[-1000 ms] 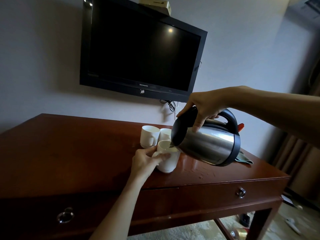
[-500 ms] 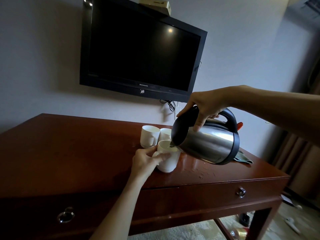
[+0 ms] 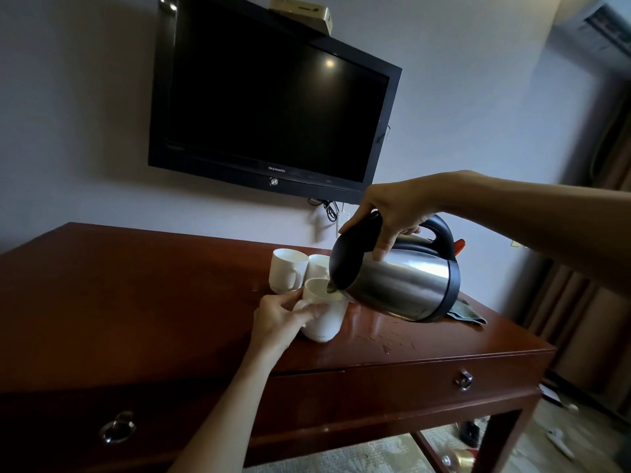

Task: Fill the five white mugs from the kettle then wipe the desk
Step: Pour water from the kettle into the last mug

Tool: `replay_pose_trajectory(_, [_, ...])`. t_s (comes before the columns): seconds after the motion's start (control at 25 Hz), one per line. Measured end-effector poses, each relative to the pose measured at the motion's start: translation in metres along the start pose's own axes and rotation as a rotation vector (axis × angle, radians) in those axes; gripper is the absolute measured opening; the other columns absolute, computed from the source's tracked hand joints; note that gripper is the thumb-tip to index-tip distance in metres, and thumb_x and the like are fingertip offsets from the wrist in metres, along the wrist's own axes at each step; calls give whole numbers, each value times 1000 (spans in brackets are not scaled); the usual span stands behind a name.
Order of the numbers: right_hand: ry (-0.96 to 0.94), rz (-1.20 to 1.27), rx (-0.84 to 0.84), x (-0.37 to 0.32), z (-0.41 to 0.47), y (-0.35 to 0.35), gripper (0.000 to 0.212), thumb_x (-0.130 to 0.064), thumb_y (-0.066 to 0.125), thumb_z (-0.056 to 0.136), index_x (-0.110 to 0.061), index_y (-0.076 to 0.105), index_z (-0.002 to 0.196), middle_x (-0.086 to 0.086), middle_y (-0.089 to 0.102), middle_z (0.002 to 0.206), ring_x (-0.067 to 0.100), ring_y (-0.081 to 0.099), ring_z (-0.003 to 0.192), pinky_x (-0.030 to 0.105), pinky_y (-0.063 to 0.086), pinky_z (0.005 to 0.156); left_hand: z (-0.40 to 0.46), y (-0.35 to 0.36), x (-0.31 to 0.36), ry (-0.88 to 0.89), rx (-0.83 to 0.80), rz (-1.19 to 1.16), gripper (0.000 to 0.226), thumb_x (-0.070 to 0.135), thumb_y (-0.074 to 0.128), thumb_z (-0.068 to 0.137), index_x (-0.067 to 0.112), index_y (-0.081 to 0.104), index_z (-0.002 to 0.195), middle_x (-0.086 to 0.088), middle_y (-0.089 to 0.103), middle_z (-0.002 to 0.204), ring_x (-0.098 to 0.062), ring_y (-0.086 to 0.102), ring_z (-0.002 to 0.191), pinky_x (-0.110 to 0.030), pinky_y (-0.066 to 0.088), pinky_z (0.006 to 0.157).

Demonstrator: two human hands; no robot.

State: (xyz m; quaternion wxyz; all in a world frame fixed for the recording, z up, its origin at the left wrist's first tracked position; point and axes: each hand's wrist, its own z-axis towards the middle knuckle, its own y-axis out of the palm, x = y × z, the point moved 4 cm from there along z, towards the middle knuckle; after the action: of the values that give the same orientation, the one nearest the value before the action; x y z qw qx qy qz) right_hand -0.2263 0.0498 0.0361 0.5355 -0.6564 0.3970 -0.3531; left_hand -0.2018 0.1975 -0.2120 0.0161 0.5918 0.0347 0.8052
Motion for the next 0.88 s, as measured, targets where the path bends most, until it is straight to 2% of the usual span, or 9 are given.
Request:
replay_pose_trajectory(0.2, [-3, -6, -9, -1, 2, -1, 70, -15, 89, 76, -27, 63, 140, -7, 63, 53, 10, 42, 41, 21, 41, 43, -1, 0, 1, 1, -7, -6, 62, 58, 90, 47, 35, 81, 104, 20, 79, 86, 5, 72, 79, -31, 59, 80])
replay_pose_trajectory(0.32, [-4, -21, -6, 0, 3, -2, 69, -16, 89, 76, -27, 63, 140, -10, 63, 52, 12, 43, 44, 21, 41, 44, 1, 0, 0, -4, -7, -24, 67, 64, 87, 41, 35, 82, 100, 16, 80, 90, 0, 73, 87, -40, 62, 84])
replay_pose_trajectory(0.4, [0, -27, -5, 1, 2, -2, 67, -16, 88, 78, -28, 63, 139, -15, 61, 49, 11, 42, 44, 21, 40, 44, 1, 0, 0, 0, -16, -25, 61, 63, 88, 42, 36, 82, 97, 13, 80, 89, -7, 74, 92, -46, 62, 85])
replay_pose_trajectory(0.48, [-2, -31, 2, 2, 0, -3, 67, -17, 88, 78, -29, 63, 139, -17, 62, 51, 10, 42, 45, 21, 40, 44, 0, 0, 1, -1, -13, -20, 55, 62, 88, 43, 39, 81, 93, 14, 80, 87, -6, 74, 90, -46, 62, 85])
replay_pose_trajectory(0.56, [-10, -45, 15, 2, 1, -3, 67, -19, 89, 77, -32, 64, 138, -13, 66, 59, 11, 45, 47, 21, 42, 46, -1, 0, 2, -11, -7, -21, 54, 63, 88, 41, 42, 80, 90, 16, 79, 86, -5, 74, 88, -46, 62, 85])
replay_pose_trajectory(0.64, [-10, -63, 14, 1, 1, -3, 67, -22, 90, 76, -32, 65, 137, -3, 71, 76, 15, 50, 55, 23, 44, 49, -2, -1, 5, -17, -6, -29, 62, 64, 88, 39, 38, 81, 94, 15, 80, 87, -7, 75, 89, -48, 61, 86])
replay_pose_trajectory(0.72, [-8, -69, 11, 1, 0, -4, 67, -23, 90, 75, -33, 65, 137, 2, 71, 83, 18, 51, 60, 24, 45, 51, -3, -1, 6, -22, -3, -31, 68, 65, 88, 38, 35, 82, 98, 15, 80, 88, -6, 74, 89, -49, 61, 87])
replay_pose_trajectory(0.8, [-12, -71, 28, 0, 0, -9, 67, -23, 90, 75, -33, 65, 136, 2, 71, 80, 16, 51, 58, 24, 45, 50, -6, -1, 8, -10, -14, -16, 52, 67, 88, 39, 46, 80, 85, 16, 79, 85, -4, 74, 85, -49, 62, 85])
replay_pose_trajectory(0.88, [-7, -91, 35, -1, 0, -15, 67, -23, 90, 75, -32, 65, 137, 10, 73, 84, 16, 50, 57, 23, 44, 49, -7, -1, 12, 18, -19, 4, 33, 67, 88, 41, 56, 75, 69, 16, 79, 83, -8, 74, 87, -49, 61, 84])
